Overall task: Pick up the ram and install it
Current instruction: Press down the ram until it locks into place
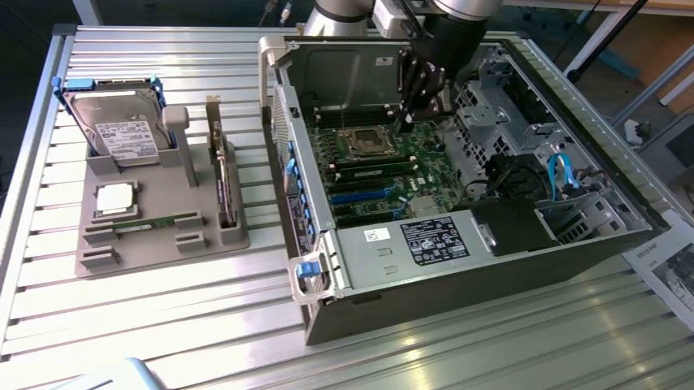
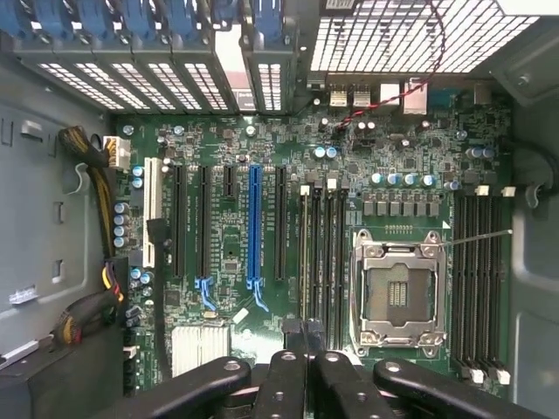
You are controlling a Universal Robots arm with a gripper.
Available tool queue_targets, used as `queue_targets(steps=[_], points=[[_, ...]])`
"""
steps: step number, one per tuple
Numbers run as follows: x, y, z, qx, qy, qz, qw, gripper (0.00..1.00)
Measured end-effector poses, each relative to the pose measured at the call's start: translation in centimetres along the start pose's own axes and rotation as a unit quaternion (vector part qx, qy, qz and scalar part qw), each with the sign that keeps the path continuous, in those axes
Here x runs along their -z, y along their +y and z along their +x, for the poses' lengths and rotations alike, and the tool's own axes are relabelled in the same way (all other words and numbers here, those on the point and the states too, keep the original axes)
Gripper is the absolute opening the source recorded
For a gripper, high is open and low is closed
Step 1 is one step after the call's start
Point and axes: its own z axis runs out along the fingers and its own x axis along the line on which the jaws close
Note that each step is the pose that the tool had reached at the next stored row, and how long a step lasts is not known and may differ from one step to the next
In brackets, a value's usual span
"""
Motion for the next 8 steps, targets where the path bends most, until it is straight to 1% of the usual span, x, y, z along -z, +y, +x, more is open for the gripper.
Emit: queue_targets(steps=[6,8], points=[[1.03,0.0,0.02,0.0,0.0,0.0,1.0,0.1],[1.07,0.0,0.02,0.0,0.0,0.0,1.0,0.1]])
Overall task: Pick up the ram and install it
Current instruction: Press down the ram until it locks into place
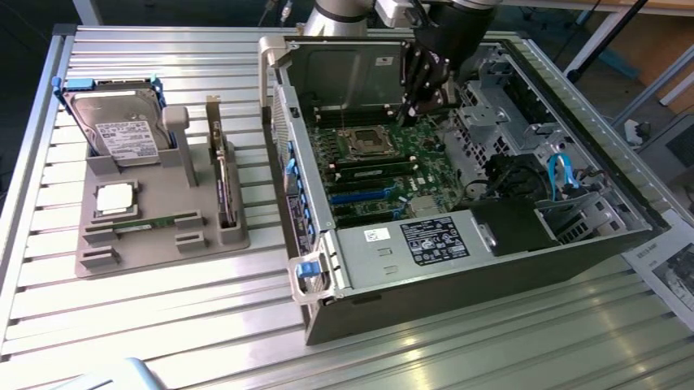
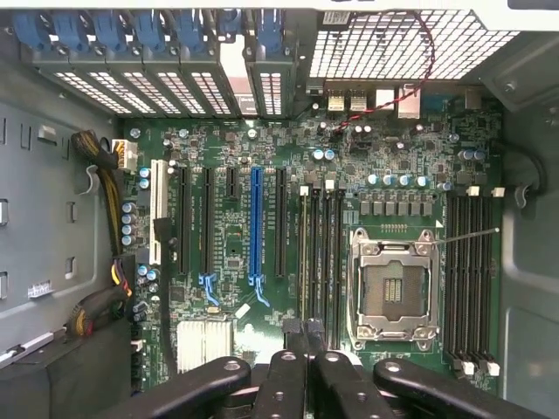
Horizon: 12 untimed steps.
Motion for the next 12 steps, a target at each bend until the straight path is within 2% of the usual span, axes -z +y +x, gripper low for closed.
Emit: queue_targets(steps=[12], points=[[0.01,0.0,0.0,0.0,0.0001,0.0,1.0,0.1]])
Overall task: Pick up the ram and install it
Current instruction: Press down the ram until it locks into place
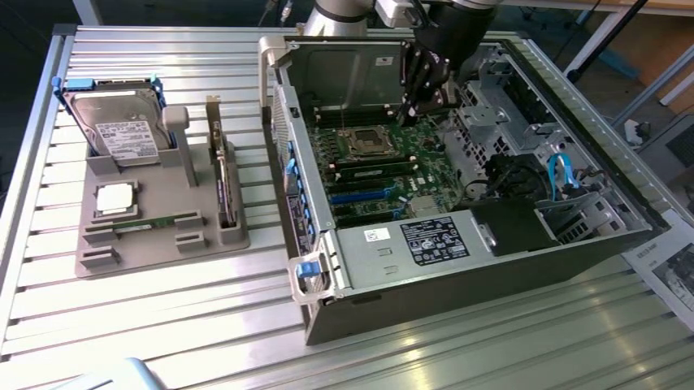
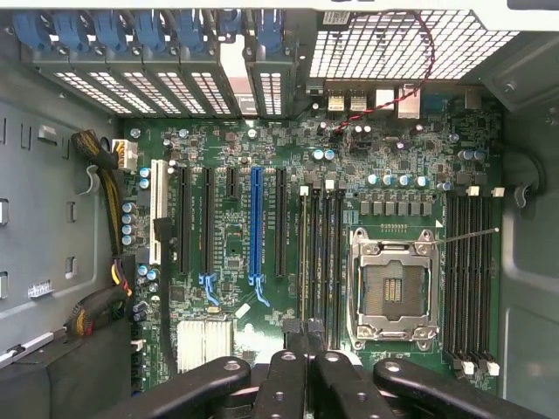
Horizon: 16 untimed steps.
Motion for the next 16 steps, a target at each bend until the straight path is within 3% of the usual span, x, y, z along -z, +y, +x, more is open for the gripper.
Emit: queue_targets(steps=[3,6,8,9,10,16], points=[[0.0,0.0,0.0,-0.003,-0.0001,0.0,1.0,0.1],[0.0,0.0,0.0,-0.029,-0.0009,-0.0005,0.9996,0.1],[0.0,0.0,0.0,-0.054,-0.0018,-0.0009,0.9986,0.1],[0.0,0.0,0.0,-0.067,-0.0022,-0.0011,0.9978,0.1],[0.0,0.0,0.0,-0.097,-0.0033,-0.0016,0.9953,0.1],[-0.01,0.0,0.0,-0.158,-0.0053,-0.0025,0.9875,0.1]])
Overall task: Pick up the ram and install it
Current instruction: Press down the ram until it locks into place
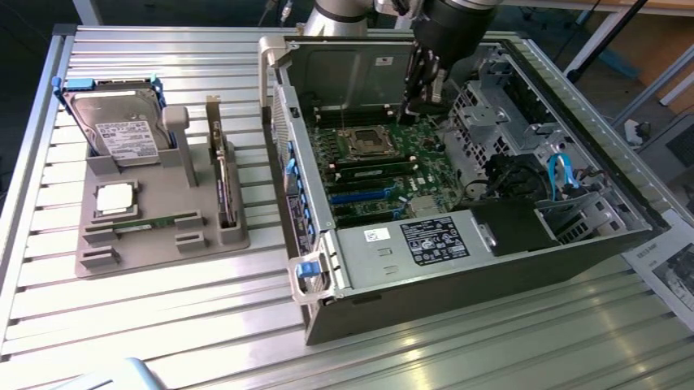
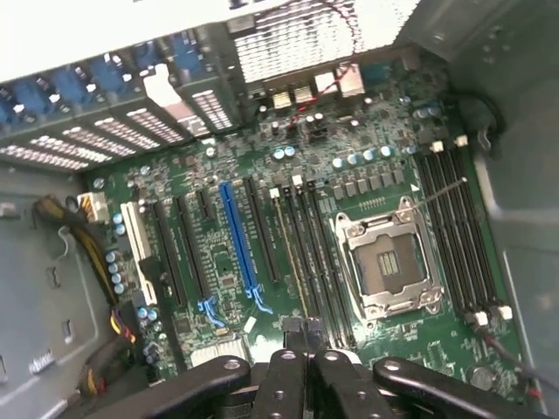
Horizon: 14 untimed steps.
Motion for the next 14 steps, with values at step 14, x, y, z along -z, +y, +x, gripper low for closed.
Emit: queue_targets(steps=[14], points=[[-0.01,0.0,0.0,-0.129,-0.0043,-0.0021,0.9916,0.1]])
